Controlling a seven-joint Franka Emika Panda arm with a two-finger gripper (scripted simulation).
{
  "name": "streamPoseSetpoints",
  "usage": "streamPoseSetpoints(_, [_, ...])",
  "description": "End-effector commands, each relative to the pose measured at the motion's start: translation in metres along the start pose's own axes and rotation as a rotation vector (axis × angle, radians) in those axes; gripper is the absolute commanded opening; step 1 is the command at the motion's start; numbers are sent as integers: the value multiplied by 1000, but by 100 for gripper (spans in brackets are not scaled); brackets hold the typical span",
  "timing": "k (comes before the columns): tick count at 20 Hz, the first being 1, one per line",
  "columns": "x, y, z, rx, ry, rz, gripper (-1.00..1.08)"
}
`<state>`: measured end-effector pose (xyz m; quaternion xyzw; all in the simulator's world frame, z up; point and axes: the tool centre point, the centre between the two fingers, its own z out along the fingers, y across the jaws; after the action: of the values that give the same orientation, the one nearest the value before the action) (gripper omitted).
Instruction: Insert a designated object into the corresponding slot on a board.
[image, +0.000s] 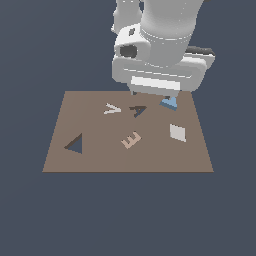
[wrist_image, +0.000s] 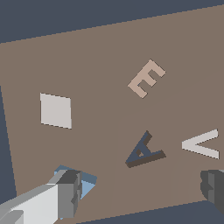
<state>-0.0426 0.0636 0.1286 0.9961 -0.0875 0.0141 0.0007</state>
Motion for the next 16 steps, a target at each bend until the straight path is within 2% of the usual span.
streamPoseSetpoints(1, [-14, -10, 12, -1, -4, 48, 100])
streamPoseSetpoints(8, [-46, -41, 43, -4, -15, 174, 100])
streamPoseSetpoints(16, [-66, -67, 66, -6, -24, 268, 100])
